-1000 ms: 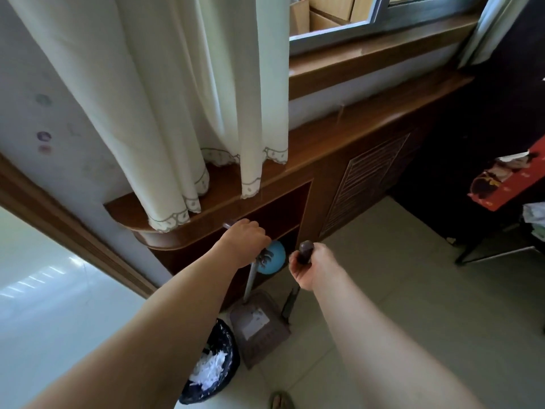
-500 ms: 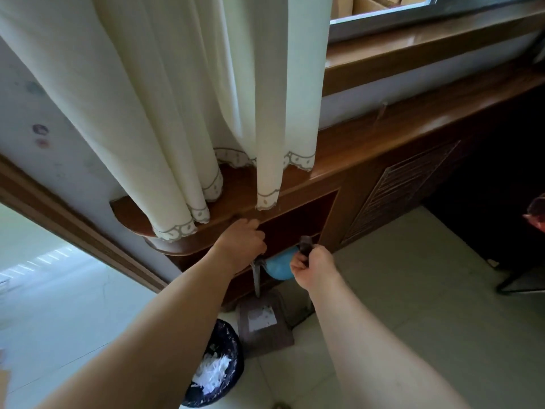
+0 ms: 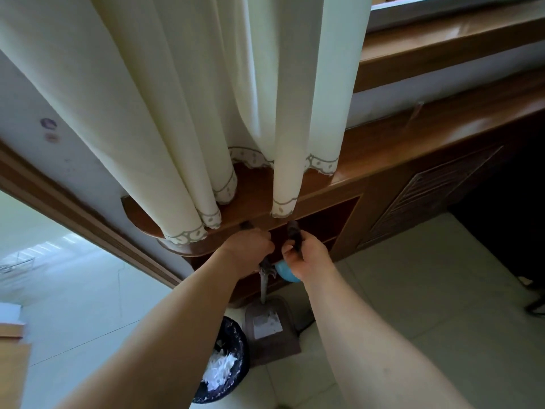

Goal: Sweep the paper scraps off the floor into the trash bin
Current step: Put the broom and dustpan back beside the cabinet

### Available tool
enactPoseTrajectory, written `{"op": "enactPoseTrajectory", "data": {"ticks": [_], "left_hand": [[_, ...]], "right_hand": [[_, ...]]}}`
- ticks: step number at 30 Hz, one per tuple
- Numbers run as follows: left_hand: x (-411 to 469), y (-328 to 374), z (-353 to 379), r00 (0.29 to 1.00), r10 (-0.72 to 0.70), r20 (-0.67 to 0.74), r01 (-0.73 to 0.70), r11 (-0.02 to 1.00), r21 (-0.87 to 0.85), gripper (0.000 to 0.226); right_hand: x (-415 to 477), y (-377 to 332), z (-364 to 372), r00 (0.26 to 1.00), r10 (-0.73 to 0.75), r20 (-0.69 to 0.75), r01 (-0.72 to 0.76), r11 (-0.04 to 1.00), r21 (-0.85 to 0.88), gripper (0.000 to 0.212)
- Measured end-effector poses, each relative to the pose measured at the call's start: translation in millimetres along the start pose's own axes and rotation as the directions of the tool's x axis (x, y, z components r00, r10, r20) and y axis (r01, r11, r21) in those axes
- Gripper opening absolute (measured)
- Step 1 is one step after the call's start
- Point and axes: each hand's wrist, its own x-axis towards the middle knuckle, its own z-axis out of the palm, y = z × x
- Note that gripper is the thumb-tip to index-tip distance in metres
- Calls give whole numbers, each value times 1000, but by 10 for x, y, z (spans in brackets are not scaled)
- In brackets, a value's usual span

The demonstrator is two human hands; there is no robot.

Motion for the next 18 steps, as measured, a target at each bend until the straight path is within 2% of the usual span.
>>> {"op": "enactPoseTrajectory", "data": {"ticks": [5, 10, 14, 18], "left_hand": [[-55, -55, -16, 1000, 14, 28, -15, 999, 30, 35], [-145, -82, 21, 999, 7, 34, -8, 999, 31, 30], [-180, -102, 56, 1000, -16, 17, 16, 1000, -22, 29], [-235, -114, 51, 994, -77, -78, 67, 991, -115, 39]], "right_hand": [[-18, 35, 134, 1000, 9, 28, -7, 995, -101, 16], [-105, 78, 277, 1000, -20, 14, 22, 995, -98, 20], [-76, 127, 321, 999, -7, 46, 13, 992, -122, 9], [70, 220, 341, 996, -11, 88, 41, 937, -347, 19]]}}
